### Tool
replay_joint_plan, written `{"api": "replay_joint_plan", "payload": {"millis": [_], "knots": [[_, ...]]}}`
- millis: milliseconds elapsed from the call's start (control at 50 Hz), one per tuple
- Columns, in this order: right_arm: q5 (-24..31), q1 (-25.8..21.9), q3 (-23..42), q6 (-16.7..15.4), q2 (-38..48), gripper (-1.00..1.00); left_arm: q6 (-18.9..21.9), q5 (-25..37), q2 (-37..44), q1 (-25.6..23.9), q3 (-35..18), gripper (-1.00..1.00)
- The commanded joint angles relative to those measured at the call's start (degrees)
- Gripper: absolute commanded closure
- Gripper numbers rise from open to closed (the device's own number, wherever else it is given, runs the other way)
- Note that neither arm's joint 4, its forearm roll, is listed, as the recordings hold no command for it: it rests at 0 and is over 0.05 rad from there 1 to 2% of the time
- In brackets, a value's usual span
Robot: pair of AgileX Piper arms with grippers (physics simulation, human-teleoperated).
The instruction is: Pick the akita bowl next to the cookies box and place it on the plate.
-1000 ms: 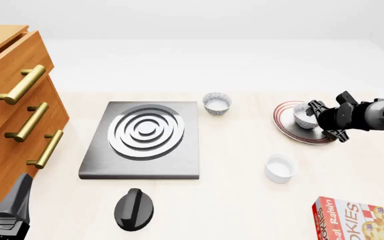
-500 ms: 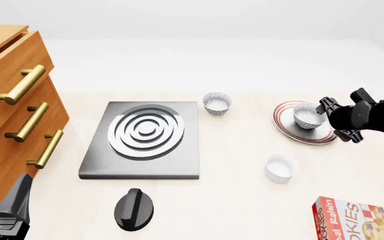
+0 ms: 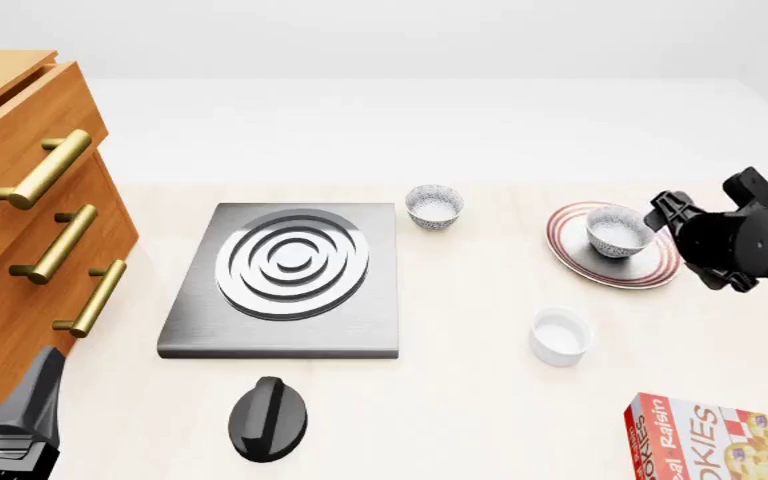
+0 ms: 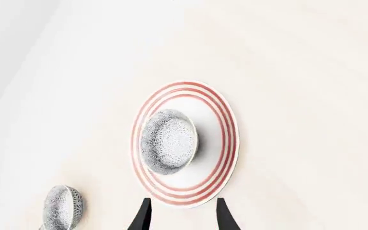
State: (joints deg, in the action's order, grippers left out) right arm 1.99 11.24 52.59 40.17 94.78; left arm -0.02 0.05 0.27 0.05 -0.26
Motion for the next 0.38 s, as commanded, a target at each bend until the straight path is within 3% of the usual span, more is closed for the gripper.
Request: {"api": "replay_joint_plan", "payload": {"millis": [20,40,80,160,260,280,340,380], "knots": [[1.1,-2.2,-3.2,-9.7,-9.4,-1.0,0.0,0.0,0.0,0.0,0.0,-1.0],[1.5,-2.3,-3.6,-11.4,-10.9,-1.0,0.0,0.0,0.0,0.0,0.0,-1.0],[-0.5,-4.4,-6.8,-9.8,-14.6,-1.0,0.0,0.0,0.0,0.0,0.0,-1.0],[1.5,-4.1,-7.3,-19.2,-20.0,-1.0,0.0,0.0,0.0,0.0,0.0,-1.0],[2.2,-5.2,-9.0,-23.5,-24.8,-1.0,0.0,0.0,0.0,0.0,0.0,-1.0],[3.4,-4.4,-8.7,-27.9,-25.9,-1.0,0.0,0.0,0.0,0.0,0.0,-1.0],[4.5,-5.2,-10.2,-34.2,-31.9,-1.0,0.0,0.0,0.0,0.0,0.0,-1.0],[5.3,-7.2,-12.2,-35.8,-38.2,-1.0,0.0,0.0,0.0,0.0,0.0,-1.0]]}}
